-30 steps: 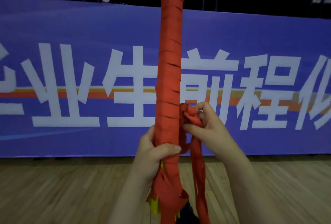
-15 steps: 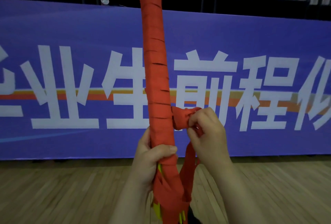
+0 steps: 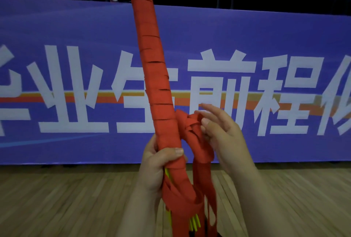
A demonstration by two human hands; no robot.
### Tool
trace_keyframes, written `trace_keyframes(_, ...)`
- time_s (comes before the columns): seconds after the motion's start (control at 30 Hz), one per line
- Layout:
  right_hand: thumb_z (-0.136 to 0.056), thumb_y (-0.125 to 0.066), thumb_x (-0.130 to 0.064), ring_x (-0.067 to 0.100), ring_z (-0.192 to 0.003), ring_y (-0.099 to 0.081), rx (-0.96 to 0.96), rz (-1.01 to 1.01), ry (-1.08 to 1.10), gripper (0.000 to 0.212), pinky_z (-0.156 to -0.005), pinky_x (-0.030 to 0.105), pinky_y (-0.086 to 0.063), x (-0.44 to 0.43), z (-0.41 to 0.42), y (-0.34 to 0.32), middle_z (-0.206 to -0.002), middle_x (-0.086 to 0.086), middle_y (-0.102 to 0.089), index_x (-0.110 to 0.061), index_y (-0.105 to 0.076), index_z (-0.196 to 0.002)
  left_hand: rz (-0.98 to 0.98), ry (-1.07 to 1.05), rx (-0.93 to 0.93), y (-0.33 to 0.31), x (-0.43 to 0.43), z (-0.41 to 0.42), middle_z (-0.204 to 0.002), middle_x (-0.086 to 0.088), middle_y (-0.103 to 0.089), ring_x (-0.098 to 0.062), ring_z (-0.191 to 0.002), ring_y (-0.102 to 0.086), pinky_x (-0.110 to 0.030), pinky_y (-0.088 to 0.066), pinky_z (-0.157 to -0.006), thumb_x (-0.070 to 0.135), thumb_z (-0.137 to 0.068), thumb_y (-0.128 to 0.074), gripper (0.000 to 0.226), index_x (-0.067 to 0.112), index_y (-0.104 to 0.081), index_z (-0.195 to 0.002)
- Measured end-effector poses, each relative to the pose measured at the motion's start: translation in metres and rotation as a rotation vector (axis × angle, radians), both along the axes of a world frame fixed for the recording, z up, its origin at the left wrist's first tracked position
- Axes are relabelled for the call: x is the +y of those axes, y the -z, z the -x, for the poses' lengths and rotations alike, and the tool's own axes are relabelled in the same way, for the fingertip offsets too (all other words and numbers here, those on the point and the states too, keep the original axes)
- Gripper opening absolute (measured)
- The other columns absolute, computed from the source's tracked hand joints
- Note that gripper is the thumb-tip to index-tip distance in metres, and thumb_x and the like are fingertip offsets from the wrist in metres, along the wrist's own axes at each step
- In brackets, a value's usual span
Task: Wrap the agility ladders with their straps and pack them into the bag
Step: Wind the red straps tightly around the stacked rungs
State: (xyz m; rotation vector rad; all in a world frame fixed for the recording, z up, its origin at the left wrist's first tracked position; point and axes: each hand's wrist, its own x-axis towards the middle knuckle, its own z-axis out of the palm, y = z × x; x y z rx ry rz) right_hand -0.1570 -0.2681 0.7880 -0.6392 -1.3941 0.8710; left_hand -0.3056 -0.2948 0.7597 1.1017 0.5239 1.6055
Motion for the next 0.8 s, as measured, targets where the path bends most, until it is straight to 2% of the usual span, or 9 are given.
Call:
trace_keyframes(0.07, -0.077, -0.07, -0.022, 0.015, -0.097, -0.067, -0.088, 0.052, -0.018, 0.035, -0.083, 0.034, -0.053, 0.003, -0.006, 0.001, -0.11, 0.002, -0.069, -0.027, -0.069, -0.111, -0.001, 0.002, -0.001, 0.002, 0.001, 0.002, -0.056, -0.018, -0.056, -0.021, -0.04, -0.054, -0.025, -0.047, -0.041, 0.019, -0.037, -0.072, 0.055, -0.005, -0.055, -0.084)
trace_keyframes(0.1, -0.077, -0.073, -0.018, 0.018, -0.097, -0.068, -0.147, 0.045, 0.015, 0.032, -0.084, 0.037, -0.054, 0.002, -0.007, 0.0, -0.107, 0.004, -0.071, -0.026, -0.07, -0.108, -0.005, 0.002, -0.004, 0.003, 0.002, 0.003, -0.055, -0.017, -0.057, -0.021, -0.04, -0.054, -0.025, -0.047, -0.041, 0.019, -0.038, -0.071, 0.055, -0.006, -0.054, -0.084)
trace_keyframes(0.17, -0.081, -0.071, -0.007, 0.017, -0.085, -0.07, -0.185, -0.02, 0.114, 0.021, -0.08, 0.031, -0.056, 0.001, -0.009, -0.001, -0.092, 0.005, -0.074, -0.019, -0.072, -0.099, -0.014, -0.014, -0.015, 0.004, 0.004, 0.005, -0.054, -0.016, -0.057, -0.021, -0.04, -0.053, -0.026, -0.047, -0.041, 0.02, -0.039, -0.071, 0.054, -0.006, -0.054, -0.084)
trace_keyframes(0.27, -0.085, -0.068, -0.011, 0.007, -0.072, -0.066, -0.194, -0.1, 0.299, 0.006, -0.07, 0.019, -0.052, 0.001, -0.011, -0.006, -0.075, -0.001, -0.071, -0.015, -0.071, -0.081, -0.03, -0.036, -0.02, 0.005, 0.005, 0.01, -0.052, -0.014, -0.058, -0.02, -0.04, -0.053, -0.026, -0.047, -0.041, 0.02, -0.04, -0.07, 0.054, -0.008, -0.052, -0.082)
trace_keyframes(0.4, -0.085, -0.069, -0.021, 0.013, -0.072, -0.058, -0.325, -0.149, 0.535, 0.011, -0.066, 0.019, -0.047, 0.004, -0.008, 0.001, -0.076, 0.001, -0.062, -0.017, -0.065, -0.075, -0.013, -0.058, -0.015, 0.005, 0.006, 0.016, -0.053, -0.014, -0.057, -0.02, -0.039, -0.053, -0.024, -0.046, -0.04, 0.021, -0.041, -0.07, 0.055, -0.008, -0.053, -0.085)
trace_keyframes(0.47, -0.086, -0.067, -0.02, 0.012, -0.066, -0.054, -0.308, -0.161, 0.662, 0.014, -0.06, 0.017, -0.043, 0.006, -0.01, 0.004, -0.072, 0.003, -0.058, -0.014, -0.062, -0.074, 0.001, -0.071, -0.015, 0.005, 0.006, 0.019, -0.057, -0.015, -0.054, -0.02, -0.04, -0.053, -0.024, -0.046, -0.041, 0.02, -0.041, -0.071, 0.059, -0.002, -0.061, -0.095)
trace_keyframes(0.57, -0.09, -0.061, -0.019, 0.016, -0.06, -0.05, -0.218, 0.005, 0.597, 0.019, -0.055, 0.025, -0.043, 0.015, -0.017, 0.002, -0.067, 0.01, -0.054, -0.003, -0.057, -0.079, 0.02, -0.102, -0.004, 0.006, 0.004, 0.024, -0.061, -0.016, -0.052, -0.02, -0.041, -0.054, -0.025, -0.047, -0.041, 0.021, -0.039, -0.072, 0.061, 0.005, -0.064, -0.097)
trace_keyframes(0.63, -0.094, -0.055, -0.021, 0.014, -0.06, -0.043, -0.237, 0.089, 0.55, 0.023, -0.054, 0.025, -0.038, 0.02, -0.017, 0.003, -0.065, 0.005, -0.047, -0.003, -0.052, -0.079, 0.019, -0.118, 0.008, 0.005, 0.003, 0.024, -0.059, -0.016, -0.053, -0.019, -0.041, -0.054, -0.026, -0.047, -0.04, 0.021, -0.037, -0.072, 0.061, 0.005, -0.064, -0.096)
trace_keyframes(0.8, -0.098, -0.048, -0.025, 0.009, -0.056, -0.052, -0.241, 0.034, 0.603, 0.019, -0.053, 0.023, -0.04, 0.017, -0.013, 0.005, -0.064, -0.002, -0.058, -0.013, -0.051, -0.083, 0.009, -0.157, 0.007, 0.001, 0.002, 0.024, -0.056, -0.014, -0.055, -0.018, -0.04, -0.054, -0.024, -0.046, -0.039, 0.016, -0.035, -0.072, 0.06, 0.005, -0.063, -0.093)
